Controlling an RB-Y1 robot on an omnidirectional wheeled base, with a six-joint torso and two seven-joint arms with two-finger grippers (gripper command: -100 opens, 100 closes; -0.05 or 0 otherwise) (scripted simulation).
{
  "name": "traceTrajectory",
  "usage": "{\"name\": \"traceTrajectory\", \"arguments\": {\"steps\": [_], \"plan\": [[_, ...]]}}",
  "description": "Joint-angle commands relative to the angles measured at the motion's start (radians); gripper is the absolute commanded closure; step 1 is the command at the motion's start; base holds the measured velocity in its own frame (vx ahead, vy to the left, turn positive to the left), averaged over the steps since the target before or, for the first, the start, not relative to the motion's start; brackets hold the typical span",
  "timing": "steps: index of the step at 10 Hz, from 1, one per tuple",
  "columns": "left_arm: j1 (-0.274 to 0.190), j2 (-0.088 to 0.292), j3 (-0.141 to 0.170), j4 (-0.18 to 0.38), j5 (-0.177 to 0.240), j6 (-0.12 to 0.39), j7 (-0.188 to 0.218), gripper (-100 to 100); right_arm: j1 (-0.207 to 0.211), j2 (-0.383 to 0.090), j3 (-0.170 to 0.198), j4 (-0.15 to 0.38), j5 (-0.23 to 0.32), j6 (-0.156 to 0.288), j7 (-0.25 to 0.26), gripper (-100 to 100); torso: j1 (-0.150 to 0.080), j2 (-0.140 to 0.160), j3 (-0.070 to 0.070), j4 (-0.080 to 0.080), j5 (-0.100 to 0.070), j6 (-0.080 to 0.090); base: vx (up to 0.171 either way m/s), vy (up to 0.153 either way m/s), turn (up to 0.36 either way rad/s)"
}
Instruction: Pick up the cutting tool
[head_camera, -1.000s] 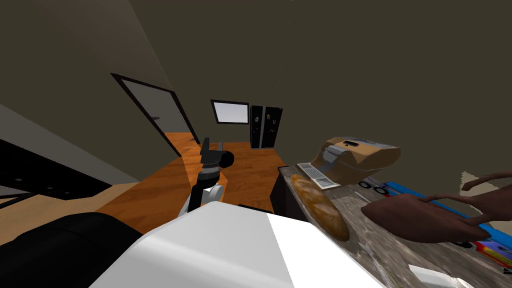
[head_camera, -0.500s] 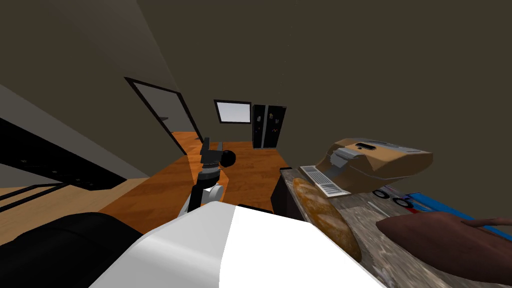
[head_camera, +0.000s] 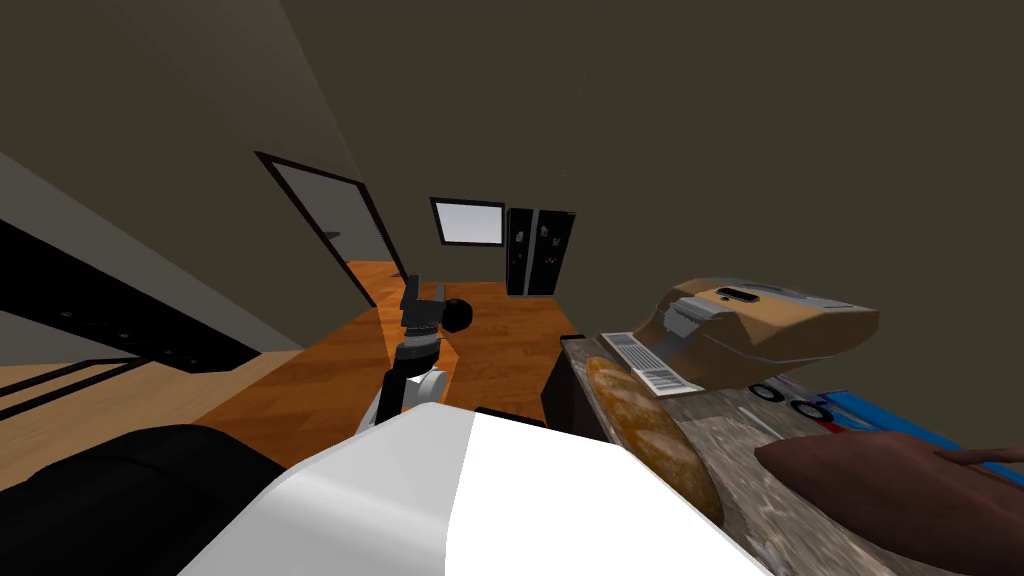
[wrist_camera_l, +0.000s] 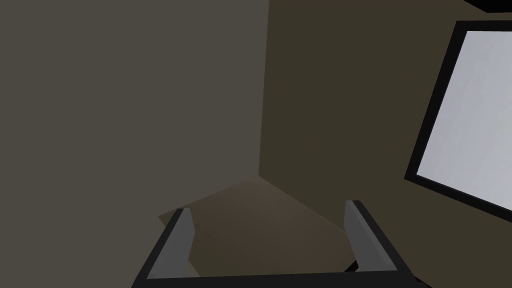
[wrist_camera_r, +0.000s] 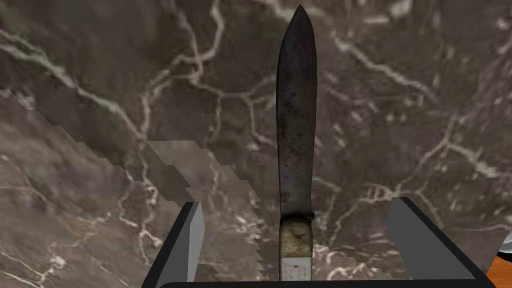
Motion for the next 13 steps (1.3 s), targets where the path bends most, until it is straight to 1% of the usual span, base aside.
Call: {"name": "traceTrajectory", "arguments": {"steps": [1,2,6,7,8,9,10,11,13], "plan": [[0.000,0.000,0.000,0.000,0.000,0.000,0.000,0,0.000,0.000,0.000,0.000,0.000,0.000,0.000,-100,0.000,0.000,0.000,0.000,0.000,0.000,0.000,0.000,0.000],[0.000,0.000,0.000,0.000,0.000,0.000,0.000,0,-0.002,0.000,0.002,0.001,0.000,0.001,0.000,100,-0.001,0.001,0.000,0.000,-0.001,0.000,0.000,0.000,0.000],[0.000,0.000,0.000,0.000,0.000,0.000,0.000,0,-0.001,0.000,0.002,0.000,0.000,0.000,0.000,100,-0.003,0.001,0.001,0.001,-0.001,0.000,0.000,0.000,0.000],[0.000,0.000,0.000,0.000,0.000,0.000,0.000,0,-0.001,0.000,0.002,0.000,0.000,0.000,0.000,0,-0.003,0.001,0.001,0.001,-0.001,0.000,0.000,0.000,0.000],[0.000,0.000,0.000,0.000,0.000,0.000,0.000,0,0.027,-0.008,-0.024,-0.016,-0.003,-0.003,-0.005,100,-0.003,0.001,0.001,0.001,-0.001,0.000,0.007,0.007,-0.029],[0.000,0.000,0.000,0.000,0.000,0.000,0.000,0,0.053,-0.015,-0.048,-0.030,-0.006,-0.007,-0.008,100,-0.002,0.001,0.001,0.000,-0.001,0.000,0.012,0.010,-0.048],[0.000,0.000,0.000,0.000,0.000,0.000,0.000,0,0.067,-0.018,-0.059,-0.036,-0.008,-0.009,-0.009,100,-0.002,0.000,0.000,0.000,-0.001,0.000,0.012,0.010,-0.030],[0.000,0.000,0.000,0.000,0.000,0.000,0.000,0,0.093,-0.025,-0.083,-0.050,-0.011,-0.013,-0.012,100,-0.001,0.000,0.000,0.000,0.000,0.000,0.010,0.009,-0.031],[0.000,0.000,0.000,0.000,0.000,0.000,0.000,0,0.119,-0.032,-0.106,-0.063,-0.013,-0.017,-0.015,100,-0.002,0.000,0.000,0.000,-0.001,0.000,0.007,0.007,-0.020]]}}
